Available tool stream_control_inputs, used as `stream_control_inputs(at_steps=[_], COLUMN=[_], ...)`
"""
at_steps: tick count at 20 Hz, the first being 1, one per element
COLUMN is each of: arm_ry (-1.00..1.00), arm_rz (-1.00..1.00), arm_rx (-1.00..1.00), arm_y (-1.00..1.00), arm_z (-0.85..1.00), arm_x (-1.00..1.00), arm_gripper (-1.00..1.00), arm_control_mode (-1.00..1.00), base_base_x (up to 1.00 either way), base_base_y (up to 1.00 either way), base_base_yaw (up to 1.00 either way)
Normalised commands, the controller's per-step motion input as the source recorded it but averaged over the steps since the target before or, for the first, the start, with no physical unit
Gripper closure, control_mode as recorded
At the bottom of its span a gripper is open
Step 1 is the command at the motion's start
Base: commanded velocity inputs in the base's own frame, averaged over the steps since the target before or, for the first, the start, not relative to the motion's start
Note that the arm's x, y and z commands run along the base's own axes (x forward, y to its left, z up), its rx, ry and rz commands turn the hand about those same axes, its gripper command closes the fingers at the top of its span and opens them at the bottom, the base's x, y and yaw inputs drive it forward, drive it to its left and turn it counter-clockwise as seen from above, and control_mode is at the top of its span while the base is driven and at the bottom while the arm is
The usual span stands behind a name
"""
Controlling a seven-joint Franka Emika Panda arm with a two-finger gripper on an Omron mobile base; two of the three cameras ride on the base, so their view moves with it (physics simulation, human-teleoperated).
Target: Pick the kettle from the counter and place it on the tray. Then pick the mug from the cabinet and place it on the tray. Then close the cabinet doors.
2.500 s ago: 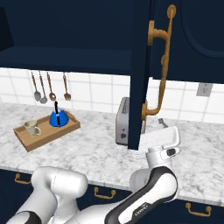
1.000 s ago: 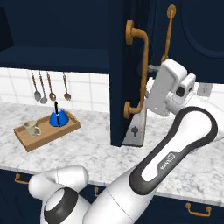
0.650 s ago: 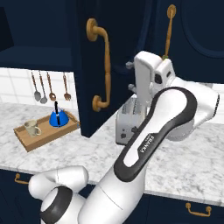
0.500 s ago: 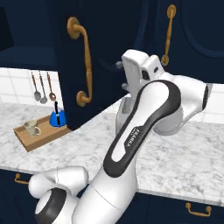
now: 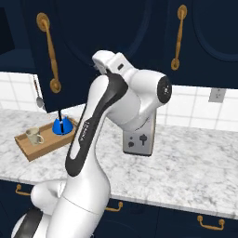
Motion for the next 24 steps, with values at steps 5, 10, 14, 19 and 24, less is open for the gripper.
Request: stream_control_inputs(at_steps=[5,10,14,19,24], arm_ry=[-0.07,-0.01,-0.03,-0.04,-0.01], arm_rz=[-0.22,-0.25,-0.26,-0.27,-0.28], arm_rx=[-0.10,-0.09,-0.08,-0.08,-0.07], arm_y=[0.69,0.35,0.23,0.16,0.12], arm_z=[-0.08,-0.05,-0.10,-0.14,-0.17], arm_x=[0.57,0.70,0.65,0.64,0.65], arm_gripper=[-1.00,-1.00,-1.00,-1.00,-1.00], arm_control_mode=[-1.00,-1.00,-1.00,-1.00,-1.00], base_base_x=[0.00,0.00,0.00,0.00,0.00], base_base_y=[0.00,0.00,0.00,0.00,0.00], base_base_yaw=[0.00,0.00,0.00,0.00,0.00])
